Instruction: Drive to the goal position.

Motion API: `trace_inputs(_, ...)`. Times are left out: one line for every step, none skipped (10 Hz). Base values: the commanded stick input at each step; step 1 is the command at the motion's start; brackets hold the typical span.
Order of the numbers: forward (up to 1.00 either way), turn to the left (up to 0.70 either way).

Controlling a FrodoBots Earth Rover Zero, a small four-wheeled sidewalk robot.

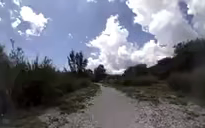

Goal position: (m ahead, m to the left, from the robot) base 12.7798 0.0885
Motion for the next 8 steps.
trace_inputs(0.70,0.00)
trace_inputs(0.70,0.00)
trace_inputs(0.70,0.00)
trace_inputs(0.70,0.00)
trace_inputs(0.70,0.00)
trace_inputs(0.70,0.00)
trace_inputs(0.70,0.00)
trace_inputs(0.70,0.00)
